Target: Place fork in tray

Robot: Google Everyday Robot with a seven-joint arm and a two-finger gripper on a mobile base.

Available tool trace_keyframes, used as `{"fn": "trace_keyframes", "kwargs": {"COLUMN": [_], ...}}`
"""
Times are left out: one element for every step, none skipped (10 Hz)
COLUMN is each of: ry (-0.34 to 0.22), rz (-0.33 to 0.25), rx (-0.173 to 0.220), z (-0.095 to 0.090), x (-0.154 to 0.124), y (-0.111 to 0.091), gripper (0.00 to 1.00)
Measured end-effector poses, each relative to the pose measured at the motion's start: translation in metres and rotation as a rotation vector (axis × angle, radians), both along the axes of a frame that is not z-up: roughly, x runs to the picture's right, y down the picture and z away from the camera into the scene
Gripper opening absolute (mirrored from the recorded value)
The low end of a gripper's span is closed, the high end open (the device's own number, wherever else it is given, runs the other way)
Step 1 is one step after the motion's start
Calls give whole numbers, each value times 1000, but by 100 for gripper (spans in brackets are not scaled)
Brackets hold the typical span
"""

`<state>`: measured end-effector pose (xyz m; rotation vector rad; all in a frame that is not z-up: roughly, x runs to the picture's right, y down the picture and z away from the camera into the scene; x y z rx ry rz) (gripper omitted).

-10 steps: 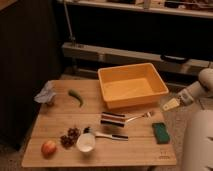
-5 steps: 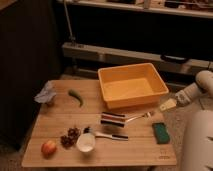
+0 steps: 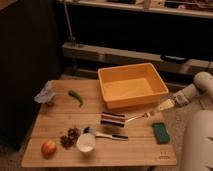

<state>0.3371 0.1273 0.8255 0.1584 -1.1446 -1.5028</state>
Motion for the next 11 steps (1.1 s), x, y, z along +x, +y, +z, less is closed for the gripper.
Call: {"fn": "trace_keyframes", "kwargs": {"ry": [-3, -7, -12, -17, -21, -25, -30, -35, -40, -47, -47], "rz": [3, 7, 10, 14, 16, 17, 17, 17, 22, 33, 40], "rx": [-2, -3, -6, -7, -8, -9, -8, -4, 0, 4, 3], "z": [2, 3, 5, 6, 7, 8, 9, 9, 10, 12, 14], "x": [-1, -2, -3, -6, -8, -10, -12, -14, -14, -12, -11], "y": [0, 0, 1, 2, 2, 4, 4, 4, 2, 0, -1], "gripper": [74, 74, 74, 74, 74, 74, 74, 74, 74, 74, 74]}}
